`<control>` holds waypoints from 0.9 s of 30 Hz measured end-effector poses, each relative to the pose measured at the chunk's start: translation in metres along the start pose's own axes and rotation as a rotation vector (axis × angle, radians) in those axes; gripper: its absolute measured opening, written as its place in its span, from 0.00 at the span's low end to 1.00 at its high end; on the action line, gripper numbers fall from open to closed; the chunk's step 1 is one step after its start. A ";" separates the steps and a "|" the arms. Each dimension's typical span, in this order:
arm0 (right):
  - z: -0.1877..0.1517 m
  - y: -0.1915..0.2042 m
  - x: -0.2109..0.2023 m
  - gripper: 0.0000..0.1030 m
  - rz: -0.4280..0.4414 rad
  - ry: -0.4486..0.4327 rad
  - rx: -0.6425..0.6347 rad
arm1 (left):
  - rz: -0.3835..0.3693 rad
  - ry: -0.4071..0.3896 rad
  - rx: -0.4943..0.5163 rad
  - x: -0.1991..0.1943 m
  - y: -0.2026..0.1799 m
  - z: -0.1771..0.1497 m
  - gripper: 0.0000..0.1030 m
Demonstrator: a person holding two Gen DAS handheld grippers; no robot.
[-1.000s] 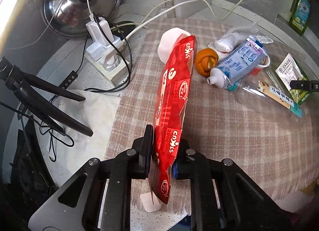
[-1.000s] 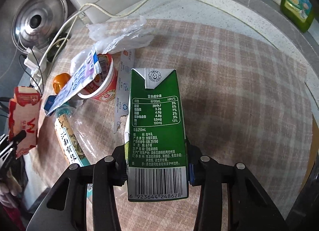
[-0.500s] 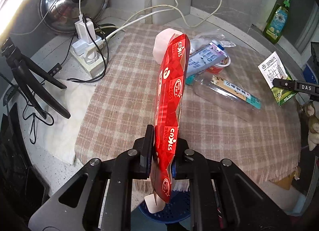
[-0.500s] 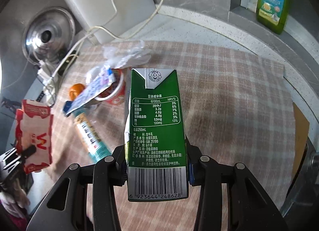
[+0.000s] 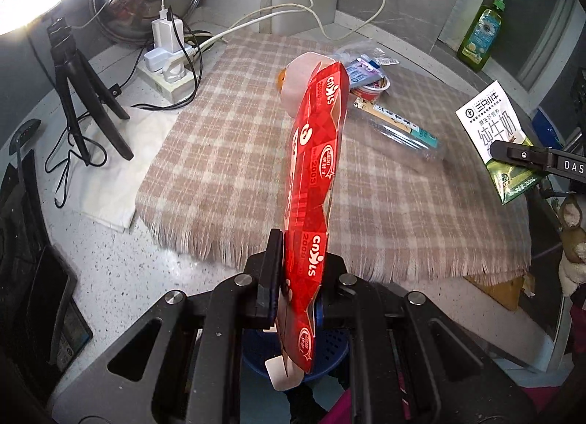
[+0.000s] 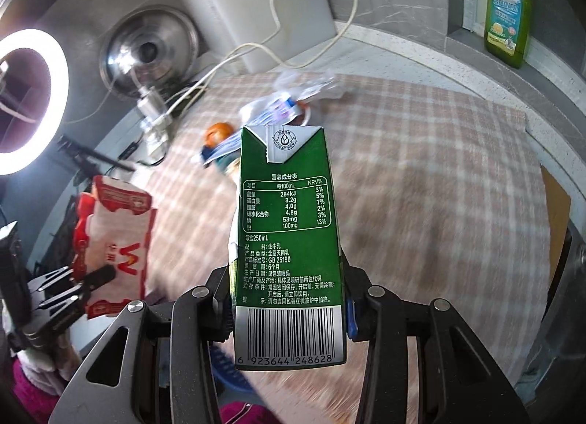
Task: Collect trash
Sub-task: 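Lift the red pack with the left tool while the right tool carries the carton toward the basket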
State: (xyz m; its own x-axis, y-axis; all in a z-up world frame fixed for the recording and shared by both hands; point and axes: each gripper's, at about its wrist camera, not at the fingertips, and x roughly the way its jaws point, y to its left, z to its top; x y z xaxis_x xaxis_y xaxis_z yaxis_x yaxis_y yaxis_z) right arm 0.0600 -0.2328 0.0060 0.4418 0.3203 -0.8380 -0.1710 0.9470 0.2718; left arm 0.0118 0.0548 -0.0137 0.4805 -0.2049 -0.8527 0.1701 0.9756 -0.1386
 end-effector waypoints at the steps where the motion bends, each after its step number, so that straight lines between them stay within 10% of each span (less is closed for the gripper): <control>1: -0.006 0.005 -0.001 0.40 0.007 0.004 -0.002 | -0.004 0.004 -0.008 -0.002 0.002 -0.006 0.12; 27: -0.131 0.094 0.047 0.40 0.061 0.217 -0.133 | -0.001 0.213 -0.102 0.042 0.027 -0.134 0.12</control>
State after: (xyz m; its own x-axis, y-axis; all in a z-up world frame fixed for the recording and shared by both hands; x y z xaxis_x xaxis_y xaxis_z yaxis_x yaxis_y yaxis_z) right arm -0.0505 -0.1314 -0.0695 0.2305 0.3506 -0.9077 -0.3117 0.9103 0.2724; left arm -0.0786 0.0833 -0.1206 0.2863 -0.1955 -0.9380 0.0774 0.9805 -0.1807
